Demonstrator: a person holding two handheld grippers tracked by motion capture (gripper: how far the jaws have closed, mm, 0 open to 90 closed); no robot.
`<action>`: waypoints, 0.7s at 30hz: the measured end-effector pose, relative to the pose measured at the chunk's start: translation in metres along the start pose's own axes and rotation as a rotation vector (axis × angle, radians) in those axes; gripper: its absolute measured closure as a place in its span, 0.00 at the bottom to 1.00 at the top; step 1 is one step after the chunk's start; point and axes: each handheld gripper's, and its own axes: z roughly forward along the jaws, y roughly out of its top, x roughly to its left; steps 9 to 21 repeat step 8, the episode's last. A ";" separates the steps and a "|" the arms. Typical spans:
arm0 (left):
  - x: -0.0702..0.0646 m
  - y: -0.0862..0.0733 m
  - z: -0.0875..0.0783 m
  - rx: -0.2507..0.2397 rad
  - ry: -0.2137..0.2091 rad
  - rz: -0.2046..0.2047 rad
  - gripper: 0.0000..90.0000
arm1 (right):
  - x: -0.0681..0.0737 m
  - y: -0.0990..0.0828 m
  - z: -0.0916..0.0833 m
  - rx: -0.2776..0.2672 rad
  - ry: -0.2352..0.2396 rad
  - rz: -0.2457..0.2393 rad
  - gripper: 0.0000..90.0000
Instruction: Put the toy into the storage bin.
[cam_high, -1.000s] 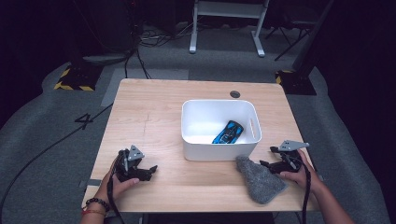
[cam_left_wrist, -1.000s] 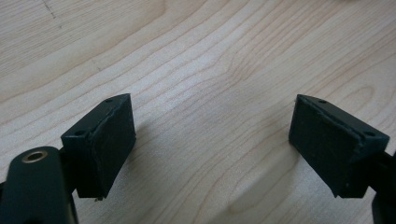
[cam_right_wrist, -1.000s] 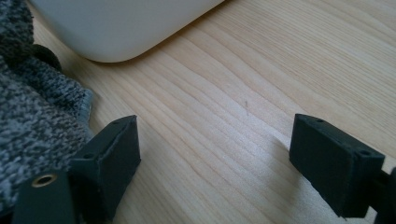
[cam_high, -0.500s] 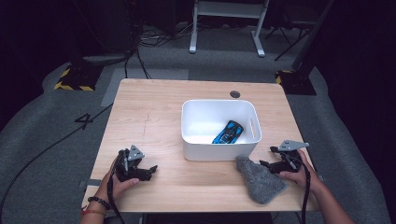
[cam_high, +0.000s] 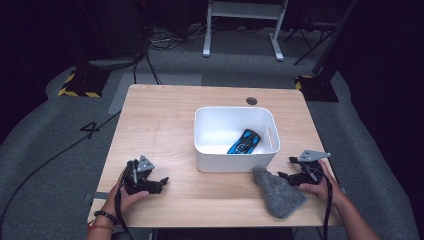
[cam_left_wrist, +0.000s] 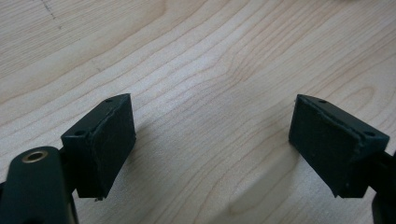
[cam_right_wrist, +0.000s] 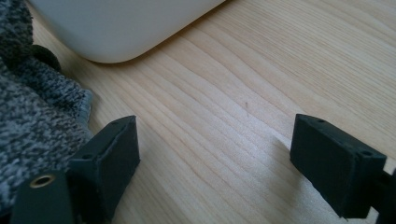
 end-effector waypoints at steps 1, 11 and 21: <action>0.000 0.000 0.000 0.000 0.000 0.000 0.17 | 0.000 0.000 0.000 -0.001 0.004 0.003 0.17; 0.000 0.000 0.000 0.001 0.000 0.000 0.17 | 0.000 0.000 0.000 -0.001 0.004 0.002 0.17; 0.000 0.000 0.000 0.001 0.000 0.000 0.17 | 0.000 0.000 0.000 -0.001 0.004 0.002 0.17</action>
